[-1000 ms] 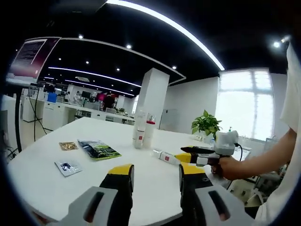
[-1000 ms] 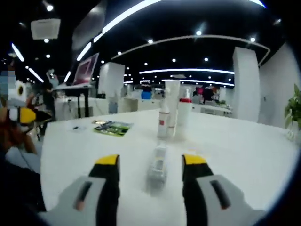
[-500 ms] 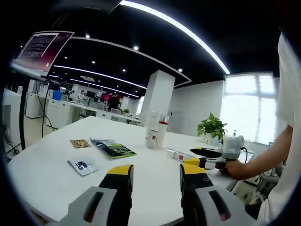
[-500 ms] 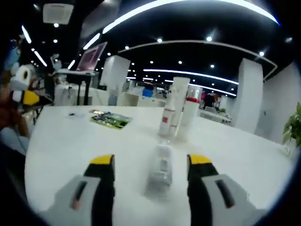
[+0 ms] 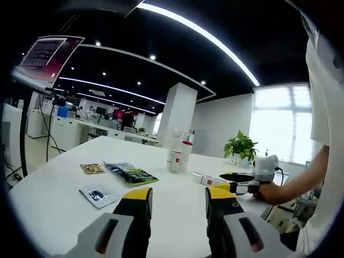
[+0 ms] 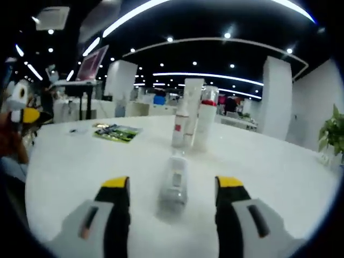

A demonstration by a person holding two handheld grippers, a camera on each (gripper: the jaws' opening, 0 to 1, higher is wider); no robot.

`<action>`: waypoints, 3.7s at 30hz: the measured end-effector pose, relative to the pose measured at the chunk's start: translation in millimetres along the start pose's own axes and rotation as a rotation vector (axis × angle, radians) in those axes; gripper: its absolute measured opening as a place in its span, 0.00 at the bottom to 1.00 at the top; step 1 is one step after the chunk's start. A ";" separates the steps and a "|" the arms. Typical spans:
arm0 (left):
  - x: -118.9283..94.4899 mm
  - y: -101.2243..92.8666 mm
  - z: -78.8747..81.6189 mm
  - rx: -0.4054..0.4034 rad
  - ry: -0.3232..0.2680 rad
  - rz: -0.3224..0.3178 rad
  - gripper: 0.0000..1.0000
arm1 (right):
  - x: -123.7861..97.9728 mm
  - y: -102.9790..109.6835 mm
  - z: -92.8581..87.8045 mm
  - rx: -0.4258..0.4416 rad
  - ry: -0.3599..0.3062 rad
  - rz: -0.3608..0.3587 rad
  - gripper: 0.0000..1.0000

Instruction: Arrange the skincare products in the storage area until every visible bottle or jar stands upright without overlapping.

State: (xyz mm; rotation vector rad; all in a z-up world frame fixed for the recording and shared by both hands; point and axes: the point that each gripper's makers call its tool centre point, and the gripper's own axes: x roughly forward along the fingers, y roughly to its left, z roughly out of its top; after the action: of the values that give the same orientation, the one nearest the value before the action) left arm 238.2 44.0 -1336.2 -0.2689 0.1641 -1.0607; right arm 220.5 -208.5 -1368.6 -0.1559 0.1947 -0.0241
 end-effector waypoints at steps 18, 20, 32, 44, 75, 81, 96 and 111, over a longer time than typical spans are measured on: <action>11.8 -9.1 -1.1 0.024 0.038 0.009 0.40 | 2.0 6.8 1.2 0.042 0.002 0.047 0.66; 15.9 -18.3 -0.5 0.038 0.043 0.004 0.40 | -1.8 3.7 4.5 0.039 -0.014 0.041 0.67; 78.2 -57.2 15.2 0.124 0.044 0.094 0.40 | -0.5 11.9 15.6 0.015 -0.071 0.121 0.67; 99.4 -79.6 40.5 0.202 0.017 0.194 0.44 | -9.9 12.2 25.6 -0.004 -0.137 0.152 0.69; 85.4 -68.5 28.2 0.187 0.056 0.062 0.52 | -11.9 -29.6 10.8 0.004 -0.068 -0.062 0.67; 75.0 -64.2 44.8 0.173 -0.002 0.031 0.52 | -9.8 -30.4 9.8 -0.037 -0.052 -0.082 0.67; 53.6 -65.4 51.5 0.178 -0.035 0.022 0.52 | -8.3 -20.7 17.6 -0.108 -0.072 -0.075 0.66; 76.4 -63.2 17.2 0.176 0.028 -0.016 0.54 | -3.0 -8.1 7.7 -0.003 -0.029 0.021 0.60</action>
State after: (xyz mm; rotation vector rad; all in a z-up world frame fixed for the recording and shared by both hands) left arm 226.4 -49.7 -1301.4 -0.0967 0.0928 -1.0879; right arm 218.9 -215.2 -1359.3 -0.1568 0.1670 -0.0007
